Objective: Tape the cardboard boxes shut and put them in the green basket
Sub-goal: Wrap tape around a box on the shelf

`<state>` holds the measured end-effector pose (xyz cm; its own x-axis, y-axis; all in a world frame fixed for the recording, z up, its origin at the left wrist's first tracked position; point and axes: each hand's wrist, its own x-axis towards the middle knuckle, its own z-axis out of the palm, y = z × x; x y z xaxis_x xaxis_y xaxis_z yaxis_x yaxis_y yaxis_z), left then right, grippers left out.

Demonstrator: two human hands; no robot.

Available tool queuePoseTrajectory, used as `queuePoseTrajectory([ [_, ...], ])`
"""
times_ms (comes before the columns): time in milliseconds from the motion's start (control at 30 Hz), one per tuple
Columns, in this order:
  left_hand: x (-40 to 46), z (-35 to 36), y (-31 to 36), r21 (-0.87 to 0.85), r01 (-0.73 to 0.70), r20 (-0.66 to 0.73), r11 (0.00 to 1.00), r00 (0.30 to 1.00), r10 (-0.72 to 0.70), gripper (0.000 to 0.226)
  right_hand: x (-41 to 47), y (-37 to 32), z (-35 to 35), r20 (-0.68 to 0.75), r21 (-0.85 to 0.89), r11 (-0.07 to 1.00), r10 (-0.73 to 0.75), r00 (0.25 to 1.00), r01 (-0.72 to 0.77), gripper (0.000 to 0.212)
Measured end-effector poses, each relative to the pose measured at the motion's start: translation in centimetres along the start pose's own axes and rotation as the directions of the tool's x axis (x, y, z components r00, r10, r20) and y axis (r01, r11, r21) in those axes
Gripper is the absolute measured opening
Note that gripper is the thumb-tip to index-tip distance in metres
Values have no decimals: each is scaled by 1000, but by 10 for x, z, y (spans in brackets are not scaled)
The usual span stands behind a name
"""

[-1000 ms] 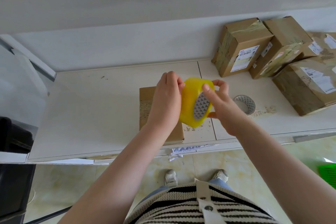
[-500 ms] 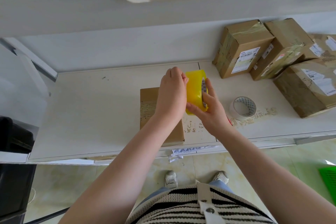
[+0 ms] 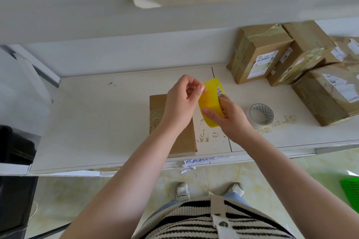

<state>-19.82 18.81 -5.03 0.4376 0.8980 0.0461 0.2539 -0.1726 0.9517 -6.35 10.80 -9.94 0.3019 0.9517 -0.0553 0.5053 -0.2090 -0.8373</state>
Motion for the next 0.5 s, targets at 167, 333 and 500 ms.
queuePoseTrajectory([
  [167,4,-2,5,-46,11,-18,999,1000,-12,17,-3,2,-1,121,125,990,46,992,-61,47],
  [333,-9,7,10,-132,-20,-13,991,1000,19,23,0,3,-12,68,240,961,122,990,-135,48],
  [500,0,4,8,-79,2,-34,997,999,-4,33,-5,3,-11,-33,408,910,88,996,-67,41],
])
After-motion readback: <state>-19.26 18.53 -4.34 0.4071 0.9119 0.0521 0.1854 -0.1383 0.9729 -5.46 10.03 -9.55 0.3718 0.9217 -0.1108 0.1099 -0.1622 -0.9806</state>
